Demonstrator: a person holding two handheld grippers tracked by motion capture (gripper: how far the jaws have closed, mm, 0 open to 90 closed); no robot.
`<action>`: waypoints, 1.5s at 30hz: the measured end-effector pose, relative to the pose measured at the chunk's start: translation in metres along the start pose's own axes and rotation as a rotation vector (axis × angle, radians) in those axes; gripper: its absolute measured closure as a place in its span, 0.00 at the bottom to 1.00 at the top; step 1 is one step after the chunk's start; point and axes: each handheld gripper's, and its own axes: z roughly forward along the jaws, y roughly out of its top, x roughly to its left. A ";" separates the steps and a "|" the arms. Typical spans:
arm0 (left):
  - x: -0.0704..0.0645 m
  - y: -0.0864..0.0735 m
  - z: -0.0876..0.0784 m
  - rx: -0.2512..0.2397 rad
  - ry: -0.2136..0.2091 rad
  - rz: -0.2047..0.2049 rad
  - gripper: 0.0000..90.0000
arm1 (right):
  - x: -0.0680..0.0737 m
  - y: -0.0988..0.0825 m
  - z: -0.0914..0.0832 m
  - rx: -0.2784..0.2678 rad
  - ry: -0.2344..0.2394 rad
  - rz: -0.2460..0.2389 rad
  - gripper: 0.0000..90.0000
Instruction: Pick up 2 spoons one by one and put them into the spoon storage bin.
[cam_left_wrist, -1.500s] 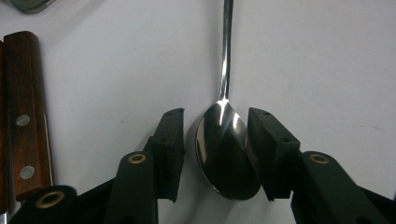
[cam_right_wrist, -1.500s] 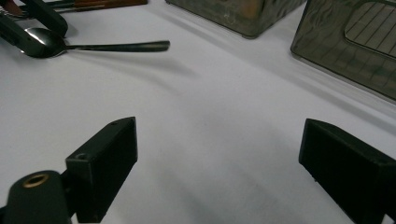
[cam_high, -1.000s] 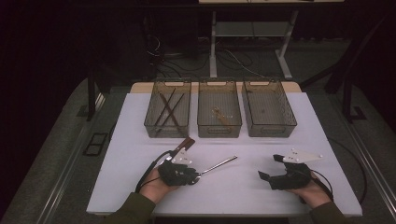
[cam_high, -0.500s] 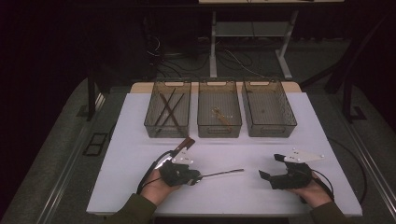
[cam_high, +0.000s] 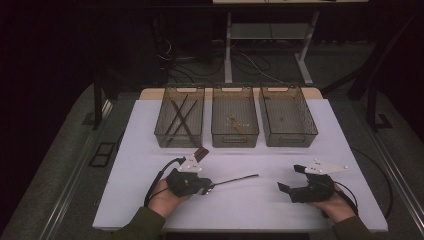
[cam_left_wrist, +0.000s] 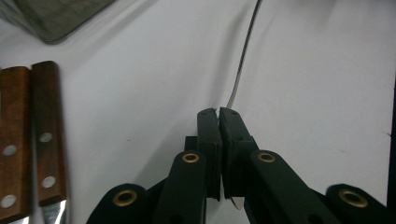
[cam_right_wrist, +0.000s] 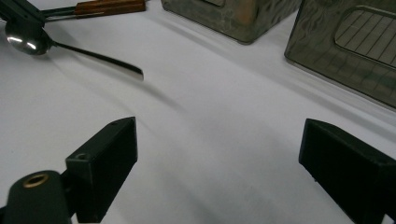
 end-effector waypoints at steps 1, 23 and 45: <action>0.001 0.000 -0.001 -0.001 0.004 0.002 0.98 | 0.000 0.000 0.000 0.000 0.000 -0.001 0.13; 0.020 0.004 -0.023 -0.096 0.088 -0.059 0.98 | 0.000 0.000 0.001 0.002 0.002 0.000 0.13; 0.047 0.046 -0.018 -0.168 0.092 -0.073 0.98 | -0.002 -0.004 0.002 0.002 0.007 0.016 0.13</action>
